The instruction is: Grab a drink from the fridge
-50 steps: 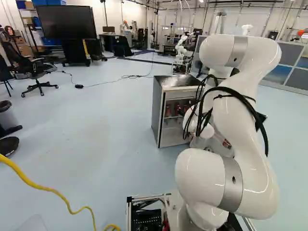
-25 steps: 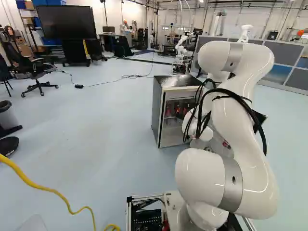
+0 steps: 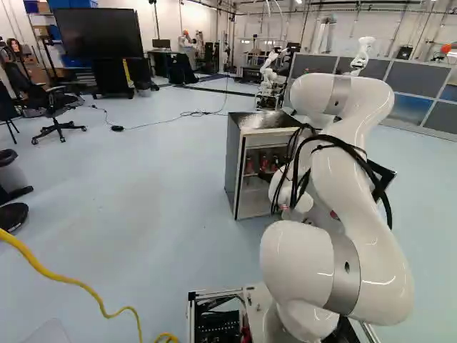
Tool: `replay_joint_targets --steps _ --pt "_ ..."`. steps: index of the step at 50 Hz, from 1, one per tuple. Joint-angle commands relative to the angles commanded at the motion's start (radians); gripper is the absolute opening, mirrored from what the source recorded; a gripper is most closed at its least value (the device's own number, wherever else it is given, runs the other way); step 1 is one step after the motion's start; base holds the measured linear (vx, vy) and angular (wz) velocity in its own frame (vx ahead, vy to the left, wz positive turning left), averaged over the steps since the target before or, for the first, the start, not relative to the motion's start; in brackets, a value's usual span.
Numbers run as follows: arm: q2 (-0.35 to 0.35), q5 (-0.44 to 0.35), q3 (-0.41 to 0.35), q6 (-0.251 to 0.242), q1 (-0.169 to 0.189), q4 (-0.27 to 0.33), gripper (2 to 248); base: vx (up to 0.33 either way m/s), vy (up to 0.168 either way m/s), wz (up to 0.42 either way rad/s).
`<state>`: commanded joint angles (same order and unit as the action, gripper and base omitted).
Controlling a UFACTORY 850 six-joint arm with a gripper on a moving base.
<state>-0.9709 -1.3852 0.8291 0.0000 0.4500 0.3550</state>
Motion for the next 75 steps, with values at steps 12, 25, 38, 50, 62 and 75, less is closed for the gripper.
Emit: replay_joint_targets --steps 12,25,38,50,62,75 --pt "-0.06 0.0 0.063 0.0 -0.009 0.0 247 0.0 0.0 0.0" --pt "-0.125 0.0 0.135 0.0 -0.019 0.0 247 0.0 0.0 0.0" --pt "-0.191 0.0 0.21 0.0 -0.029 0.0 247 0.0 0.0 0.0" --pt "-0.254 0.0 0.284 0.0 -0.038 0.0 247 0.0 0.0 0.0" --pt "-0.295 0.0 0.346 0.0 -0.043 0.01 247 0.0 0.0 0.0" --pt "-0.326 0.0 0.404 0.0 -0.044 0.031 247 0.0 0.0 0.0"
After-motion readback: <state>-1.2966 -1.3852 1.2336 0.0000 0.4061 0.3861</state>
